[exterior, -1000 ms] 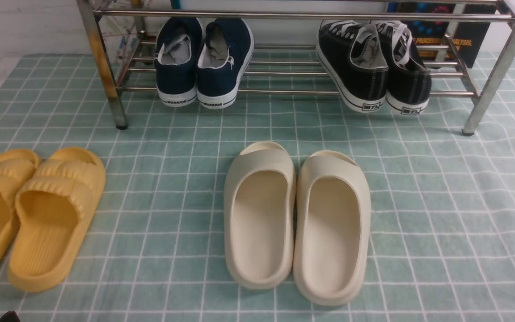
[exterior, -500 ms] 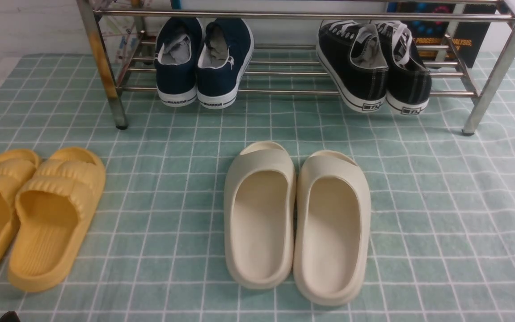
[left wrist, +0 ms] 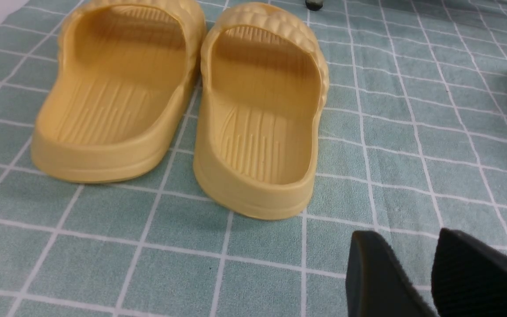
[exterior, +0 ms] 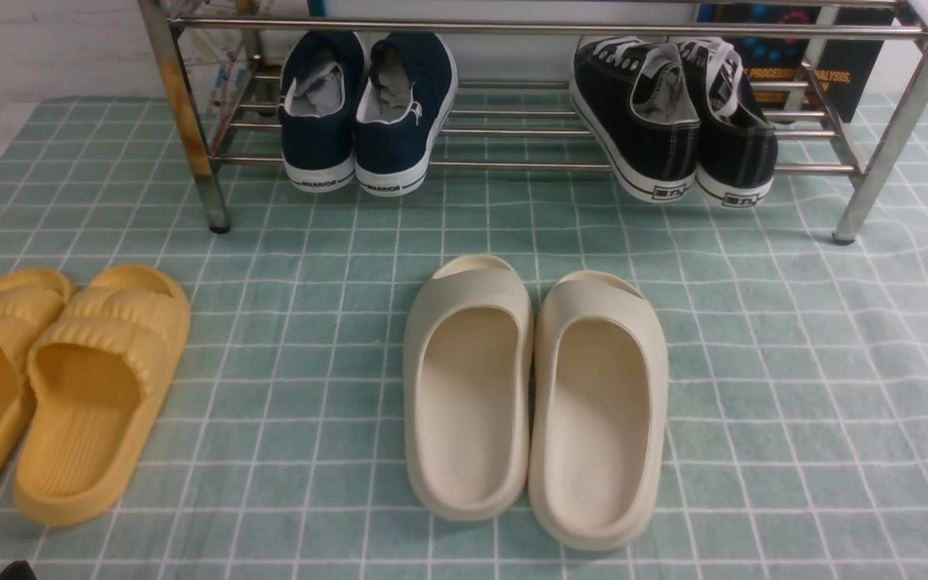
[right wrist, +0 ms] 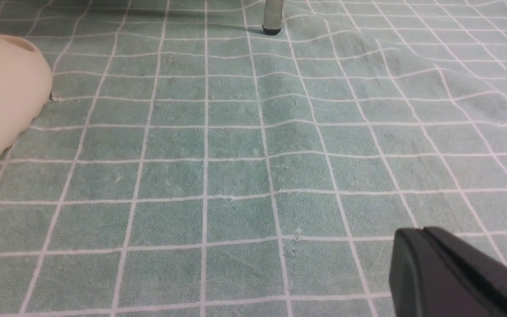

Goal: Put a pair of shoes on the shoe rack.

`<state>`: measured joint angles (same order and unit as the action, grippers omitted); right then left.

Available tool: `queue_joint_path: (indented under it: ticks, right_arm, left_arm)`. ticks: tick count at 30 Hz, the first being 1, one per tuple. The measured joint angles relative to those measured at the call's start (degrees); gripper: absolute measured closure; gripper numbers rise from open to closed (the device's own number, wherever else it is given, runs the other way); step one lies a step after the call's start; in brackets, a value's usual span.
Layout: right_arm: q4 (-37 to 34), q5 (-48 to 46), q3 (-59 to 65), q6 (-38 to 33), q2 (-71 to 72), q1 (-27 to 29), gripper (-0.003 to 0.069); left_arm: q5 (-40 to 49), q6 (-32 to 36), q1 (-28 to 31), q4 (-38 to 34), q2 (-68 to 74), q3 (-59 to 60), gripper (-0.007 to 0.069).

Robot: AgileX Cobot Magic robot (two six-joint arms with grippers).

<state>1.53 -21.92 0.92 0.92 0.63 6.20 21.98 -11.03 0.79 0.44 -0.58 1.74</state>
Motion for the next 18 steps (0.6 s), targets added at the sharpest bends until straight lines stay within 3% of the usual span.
queue_joint_path:
  ticks: [18]
  right_arm:
    - [0.0,0.0,0.0,0.0,0.0,0.0,0.0647]
  left_arm:
    - [0.0,0.0,0.0,0.0,0.0,0.0,0.0407]
